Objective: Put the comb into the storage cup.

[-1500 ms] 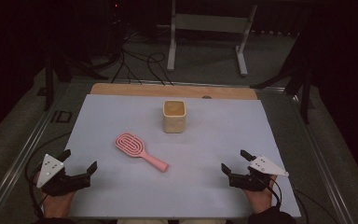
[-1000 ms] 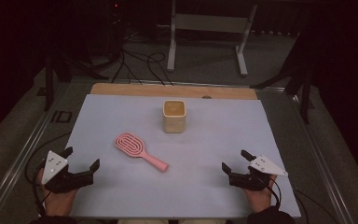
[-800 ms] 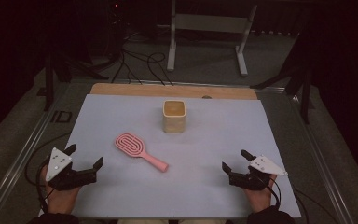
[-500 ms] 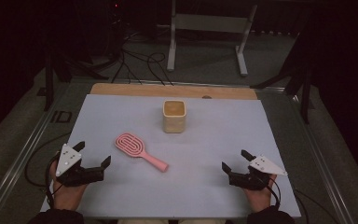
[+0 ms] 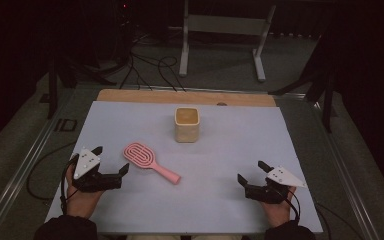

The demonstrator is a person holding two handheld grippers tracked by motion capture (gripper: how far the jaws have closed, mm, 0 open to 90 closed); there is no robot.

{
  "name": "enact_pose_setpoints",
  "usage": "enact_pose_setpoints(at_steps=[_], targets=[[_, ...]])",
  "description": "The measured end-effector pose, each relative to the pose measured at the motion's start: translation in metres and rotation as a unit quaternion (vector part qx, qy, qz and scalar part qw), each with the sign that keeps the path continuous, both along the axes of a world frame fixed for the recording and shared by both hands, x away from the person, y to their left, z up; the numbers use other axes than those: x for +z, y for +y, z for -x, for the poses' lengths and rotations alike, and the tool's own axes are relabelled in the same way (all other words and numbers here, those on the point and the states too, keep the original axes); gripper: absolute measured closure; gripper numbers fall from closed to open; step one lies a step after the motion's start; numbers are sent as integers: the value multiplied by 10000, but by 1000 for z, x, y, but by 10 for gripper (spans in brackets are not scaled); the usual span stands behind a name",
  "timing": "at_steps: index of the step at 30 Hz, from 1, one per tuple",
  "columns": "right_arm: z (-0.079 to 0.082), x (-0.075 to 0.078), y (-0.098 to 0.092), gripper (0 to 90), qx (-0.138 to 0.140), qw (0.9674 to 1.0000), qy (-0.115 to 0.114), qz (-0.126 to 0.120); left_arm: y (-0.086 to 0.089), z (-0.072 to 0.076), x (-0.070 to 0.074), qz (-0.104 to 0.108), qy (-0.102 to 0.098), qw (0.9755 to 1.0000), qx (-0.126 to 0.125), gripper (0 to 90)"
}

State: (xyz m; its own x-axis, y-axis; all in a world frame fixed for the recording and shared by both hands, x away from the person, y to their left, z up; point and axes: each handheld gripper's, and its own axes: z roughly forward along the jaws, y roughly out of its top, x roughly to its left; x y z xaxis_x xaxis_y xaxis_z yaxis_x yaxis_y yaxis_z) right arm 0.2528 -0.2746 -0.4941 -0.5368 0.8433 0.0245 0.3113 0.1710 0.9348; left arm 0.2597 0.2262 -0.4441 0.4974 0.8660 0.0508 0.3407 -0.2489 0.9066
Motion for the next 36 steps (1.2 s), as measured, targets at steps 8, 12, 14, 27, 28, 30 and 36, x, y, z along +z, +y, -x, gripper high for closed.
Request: enact_pose_setpoints(at_steps=[8,12,14,27,28,30,36], targets=[[0,0,0,90,-3,10000,1,0,-13,-13,3,-66,43,9999,-77,2],[-1,-1,0,90,-5,10000,6,-21,-19,-19,6,-78,62,9998,-146,3],[-1,0,0,90,-18,10000,12,-16,-22,-22,7,-99,81,9998,-172,2],[-1,-1,0,90,-2,10000,43,-38,-36,-38,7,-19,273,9992,-298,3],[-1,-1,0,90,-1,10000,41,-34,-36,-40,7,-7,285,9991,-298,4],[-1,-1,0,90,7,10000,46,-28,-37,-42,7,21,305,9991,-307,5],[-1,-1,0,90,-1,10000,51,-13,-41,-47,7,26,348,9988,-333,5]])
